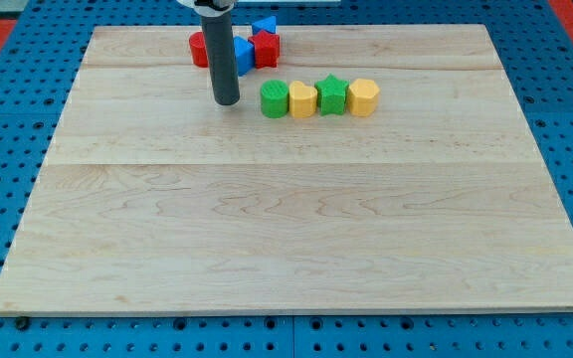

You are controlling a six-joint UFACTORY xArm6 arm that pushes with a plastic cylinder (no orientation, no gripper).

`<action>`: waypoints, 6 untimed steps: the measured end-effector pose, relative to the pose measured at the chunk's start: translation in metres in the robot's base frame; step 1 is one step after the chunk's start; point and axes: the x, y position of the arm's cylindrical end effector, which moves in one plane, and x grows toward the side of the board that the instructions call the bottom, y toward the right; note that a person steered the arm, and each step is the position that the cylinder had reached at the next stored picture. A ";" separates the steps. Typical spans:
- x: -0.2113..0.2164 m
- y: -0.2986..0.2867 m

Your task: Separate green star with yellow blocks from green circle

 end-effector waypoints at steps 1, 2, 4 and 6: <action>0.000 0.000; 0.013 0.000; 0.035 0.097; 0.042 0.021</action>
